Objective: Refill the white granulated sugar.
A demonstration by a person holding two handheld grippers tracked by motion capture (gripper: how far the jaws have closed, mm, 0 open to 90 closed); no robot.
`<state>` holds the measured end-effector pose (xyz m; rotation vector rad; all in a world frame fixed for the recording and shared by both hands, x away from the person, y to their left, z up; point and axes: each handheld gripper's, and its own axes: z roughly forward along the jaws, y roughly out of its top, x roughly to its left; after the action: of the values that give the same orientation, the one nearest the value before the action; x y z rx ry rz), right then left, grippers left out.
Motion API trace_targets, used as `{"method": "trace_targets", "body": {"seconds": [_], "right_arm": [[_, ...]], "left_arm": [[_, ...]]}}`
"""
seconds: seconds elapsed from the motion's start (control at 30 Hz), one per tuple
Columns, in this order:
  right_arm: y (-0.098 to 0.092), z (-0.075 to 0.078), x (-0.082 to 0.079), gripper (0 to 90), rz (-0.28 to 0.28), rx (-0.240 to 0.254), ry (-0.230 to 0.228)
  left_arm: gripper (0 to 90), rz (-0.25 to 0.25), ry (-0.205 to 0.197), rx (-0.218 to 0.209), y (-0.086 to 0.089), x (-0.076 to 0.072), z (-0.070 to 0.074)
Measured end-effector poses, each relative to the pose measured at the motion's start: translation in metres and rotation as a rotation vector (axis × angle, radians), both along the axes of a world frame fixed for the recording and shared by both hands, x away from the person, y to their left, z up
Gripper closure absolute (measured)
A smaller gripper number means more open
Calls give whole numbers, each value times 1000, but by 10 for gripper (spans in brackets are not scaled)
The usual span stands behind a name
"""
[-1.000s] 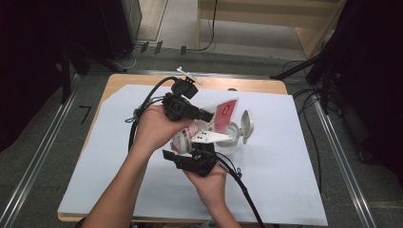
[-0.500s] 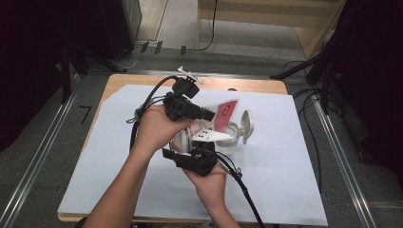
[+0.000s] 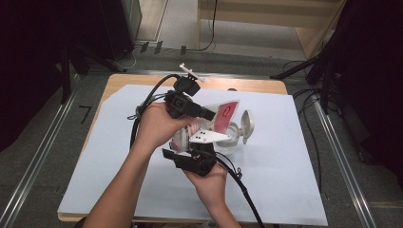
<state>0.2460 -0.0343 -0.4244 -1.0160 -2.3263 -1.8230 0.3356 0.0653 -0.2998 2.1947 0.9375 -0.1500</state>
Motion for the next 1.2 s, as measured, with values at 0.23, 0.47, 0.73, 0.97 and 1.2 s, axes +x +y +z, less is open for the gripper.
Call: {"method": "trace_targets", "body": {"seconds": [0.23, 0.47, 0.73, 0.97, 1.2], "right_arm": [[-1, 1, 1, 630, 4, 34, 40], [-4, 2, 1, 629, 10, 63, 61], [-4, 0, -1, 629, 18, 44, 46], [-4, 1, -1, 628, 37, 15, 17], [-3, 3, -1, 630, 27, 11, 1]], "left_arm": [[837, 3, -31, -13, -1, -4, 0], [819, 5, -30, -8, -2, -6, 1], [833, 3, -16, 4, 2, -6, -1], [839, 14, -11, -5, 4, -3, -3], [838, 10, -14, -5, 0, -1, -1]]}}
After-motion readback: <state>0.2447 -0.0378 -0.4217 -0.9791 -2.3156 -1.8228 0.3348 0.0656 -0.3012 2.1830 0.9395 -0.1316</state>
